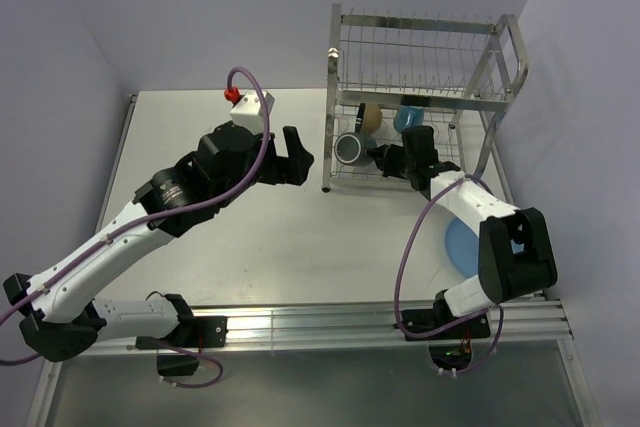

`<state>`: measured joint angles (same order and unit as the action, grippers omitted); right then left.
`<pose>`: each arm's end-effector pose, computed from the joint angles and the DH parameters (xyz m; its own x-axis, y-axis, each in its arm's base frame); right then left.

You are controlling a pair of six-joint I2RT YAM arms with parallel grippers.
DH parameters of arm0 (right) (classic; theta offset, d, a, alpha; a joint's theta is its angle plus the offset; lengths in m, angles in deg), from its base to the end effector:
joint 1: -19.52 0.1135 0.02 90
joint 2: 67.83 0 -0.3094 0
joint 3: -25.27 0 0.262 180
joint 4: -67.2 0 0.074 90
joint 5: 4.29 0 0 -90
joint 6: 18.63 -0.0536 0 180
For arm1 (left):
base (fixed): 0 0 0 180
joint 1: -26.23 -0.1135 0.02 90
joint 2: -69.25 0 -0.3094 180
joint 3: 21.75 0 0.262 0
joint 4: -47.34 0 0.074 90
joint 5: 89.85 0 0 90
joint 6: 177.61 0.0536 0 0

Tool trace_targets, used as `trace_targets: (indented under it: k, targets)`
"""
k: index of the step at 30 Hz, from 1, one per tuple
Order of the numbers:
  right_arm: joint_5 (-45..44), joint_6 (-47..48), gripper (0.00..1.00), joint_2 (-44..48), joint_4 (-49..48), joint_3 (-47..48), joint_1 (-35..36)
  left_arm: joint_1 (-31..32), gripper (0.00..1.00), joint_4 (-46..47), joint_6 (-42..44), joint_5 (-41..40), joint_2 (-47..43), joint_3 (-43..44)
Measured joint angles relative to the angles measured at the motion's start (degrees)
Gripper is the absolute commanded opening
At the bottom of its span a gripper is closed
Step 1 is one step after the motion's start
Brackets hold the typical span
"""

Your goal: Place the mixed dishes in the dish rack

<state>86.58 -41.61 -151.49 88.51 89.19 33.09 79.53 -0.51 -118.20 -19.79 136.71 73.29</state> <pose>0.3193 0.0779 0.2487 0.0230 0.9525 0.3036 0.6837 -0.2366 0.6904 0.1642 -0.1898 0.4775 -0.4645 -0.1773 -0.8676 0.3789 0.8458 -0.3757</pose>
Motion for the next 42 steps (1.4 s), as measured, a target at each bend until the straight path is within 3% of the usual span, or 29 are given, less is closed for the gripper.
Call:
trace_targets:
  k: [21,33,39,42]
  targets:
    - [4.92,-0.09,0.00,-1.05,6.49,2.86,-0.87,-3.82,0.98,0.02,-0.02,3.21,2.40,-0.02]
    - [6.45,-0.11,0.00,-1.53,5.62,2.10,-1.92,-5.75,0.98,-0.15,0.00,3.89,2.51,-0.02]
    - [7.58,-0.35,0.21,-2.08,3.02,0.83,-1.99,-6.75,0.98,-0.26,0.02,4.52,2.80,-0.02]
    - [7.63,-0.72,0.54,-2.08,1.46,-0.13,-1.99,-7.10,0.98,-0.37,0.00,4.90,2.97,-0.02]
